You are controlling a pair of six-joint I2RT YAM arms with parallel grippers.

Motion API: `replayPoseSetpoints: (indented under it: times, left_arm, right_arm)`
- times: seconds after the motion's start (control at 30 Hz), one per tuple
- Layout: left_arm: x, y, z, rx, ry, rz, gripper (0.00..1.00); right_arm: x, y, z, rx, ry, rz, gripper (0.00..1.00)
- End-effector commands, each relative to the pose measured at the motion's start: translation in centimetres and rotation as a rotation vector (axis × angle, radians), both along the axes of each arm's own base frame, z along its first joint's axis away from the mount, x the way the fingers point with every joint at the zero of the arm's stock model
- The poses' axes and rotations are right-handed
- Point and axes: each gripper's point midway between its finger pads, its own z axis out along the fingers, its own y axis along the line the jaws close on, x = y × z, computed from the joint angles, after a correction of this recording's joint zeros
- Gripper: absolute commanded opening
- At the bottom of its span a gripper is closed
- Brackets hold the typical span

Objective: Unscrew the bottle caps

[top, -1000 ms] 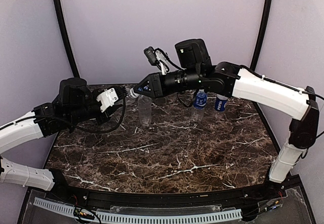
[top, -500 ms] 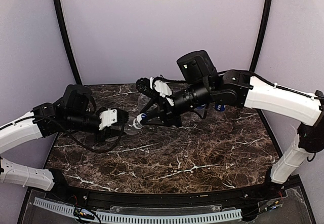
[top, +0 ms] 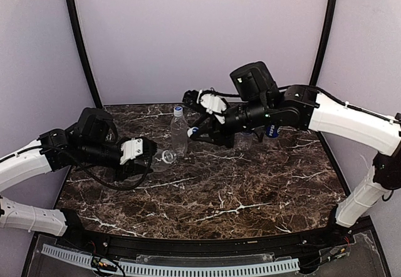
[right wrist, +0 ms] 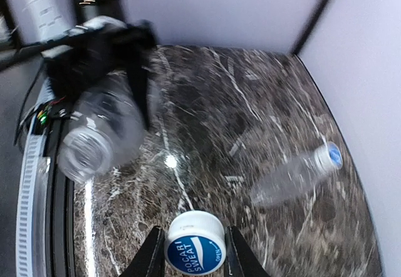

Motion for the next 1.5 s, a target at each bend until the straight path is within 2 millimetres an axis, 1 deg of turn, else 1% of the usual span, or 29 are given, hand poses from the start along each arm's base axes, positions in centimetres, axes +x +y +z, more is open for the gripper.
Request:
replayPoseSetpoints:
  times: [0.0,0.03,0.07,0.13,0.2,0.23,0.3,0.37,0.5,0.63,0.67,0.73,0.77,0.83,0.87,0.93,1.0,1.03,1.1,1.13,1.17,1.23,1.27,1.3,1.33,1.37,1.4,1.43,1.47]
  left_arm:
    - [3.2,1.2,2.0,-0.099,-0.046,0.205,0.18]
    - [3.9,1.5,2.5,-0.122,-0.052,0.234,0.18]
    - [4.1,1.6,3.1,-0.155,-0.045,0.257,0.18]
    - [4.3,1.9,3.7,-0.19,-0.028,0.284,0.18]
    - [4.1,1.8,4.0,-0.216,-0.012,0.284,0.19]
    - [4.1,1.8,3.9,-0.223,-0.001,0.288,0.19]
    - [4.0,1.7,3.9,-0.236,0.006,0.288,0.19]
    - [4.1,1.7,4.1,-0.251,0.007,0.295,0.19]
    - [4.1,1.9,4.8,-0.281,0.025,0.306,0.19]
    - [4.0,1.8,5.1,-0.297,0.04,0.302,0.19]
    - [4.0,1.8,5.1,-0.298,0.042,0.3,0.19]
    - [3.9,1.6,5.2,-0.305,0.049,0.291,0.19]
    - [3.8,1.5,5.3,-0.31,0.056,0.284,0.19]
    - [3.5,1.2,5.5,-0.322,0.066,0.267,0.19]
    - [3.4,1.1,5.7,-0.327,0.067,0.259,0.19]
    - [3.1,0.8,6.0,-0.339,0.076,0.237,0.19]
    - [2.8,0.5,6.3,-0.351,0.087,0.216,0.19]
    - [2.6,0.4,6.4,-0.358,0.095,0.201,0.2]
    - [2.2,0.0,6.8,-0.371,0.11,0.174,0.21]
    - [2.0,-0.1,7.0,-0.378,0.117,0.163,0.21]
    - [1.6,-0.4,7.2,-0.389,0.13,0.135,0.22]
    - [0.9,-0.8,7.7,-0.413,0.15,0.093,0.22]
    - [0.5,-1.1,7.9,-0.425,0.165,0.067,0.22]
    - [0.3,-1.2,8.1,-0.434,0.167,0.054,0.22]
    - [0.1,-1.4,8.2,-0.438,0.176,0.034,0.22]
    - [0.0,-1.5,8.3,-0.441,0.176,0.026,0.23]
    - [0.0,-1.6,8.2,-0.439,0.18,0.019,0.23]
    - [0.0,-1.6,8.3,-0.439,0.179,0.017,0.23]
    - [0.0,-1.7,8.3,-0.436,0.182,0.013,0.23]
  right_arm:
    - [6.8,-8.6,-6.1,-0.043,0.29,-0.594,0.0]
    - [7.3,-11.0,-8.4,-0.076,0.331,-0.725,0.0]
    - [7.3,-13.4,-11.0,-0.114,0.391,-0.843,0.0]
    - [6.5,-17.8,-15.5,-0.165,0.548,-1.039,0.0]
    - [5.7,-21.6,-19.3,-0.184,0.691,-1.177,0.0]
    - [5.6,-23.3,-20.8,-0.175,0.746,-1.243,0.0]
    - [5.6,-25.6,-23.2,-0.166,0.81,-1.309,0.0]
    - [5.6,-27.0,-25.1,-0.173,0.851,-1.344,0.0]
    - [4.3,-27.3,-28.2,-0.261,0.931,-1.329,0.0]
    - [3.4,-27.2,-29.6,-0.297,0.98,-1.323,0.01]
    - [3.4,-27.3,-29.7,-0.299,0.983,-1.33,0.13]
    - [3.4,-27.5,-29.4,-0.301,0.977,-1.34,0.52]
    - [3.7,-27.6,-28.9,-0.301,0.962,-1.351,0.68]
    - [4.2,-27.9,-27.6,-0.314,0.925,-1.361,0.96]
    - [4.5,-27.9,-26.8,-0.319,0.905,-1.358,0.98]
    - [5.4,-27.7,-24.7,-0.328,0.863,-1.339,0.99]
    - [6.5,-26.3,-21.7,-0.316,0.804,-1.262,0.99]
    - [7.0,-24.9,-19.7,-0.294,0.763,-1.186,0.99]
    - [7.8,-21.2,-14.7,-0.216,0.634,-1.019,0.99]
    - [7.8,-18.7,-11.5,-0.151,0.563,-0.908,0.99]
    - [7.2,-15.8,-8.3,-0.071,0.499,-0.774,0.99]
    - [4.0,-9.5,-1.3,0.13,0.398,-0.441,0.98]
    - [1.6,-6.4,3.1,0.285,0.346,-0.221,0.98]
    - [-0.4,-4.7,5.8,0.383,0.303,-0.072,0.98]
    - [-1.8,-3.3,8.2,0.477,0.26,0.034,0.98]
    - [-2.6,-2.2,9.6,0.538,0.237,0.1,0.99]
    - [-3.1,-1.2,10.8,0.582,0.222,0.145,0.98]
    - [-3.4,0.1,11.2,0.593,0.217,0.181,0.96]
    - [-3.7,1.3,12.5,0.609,0.195,0.214,0.95]
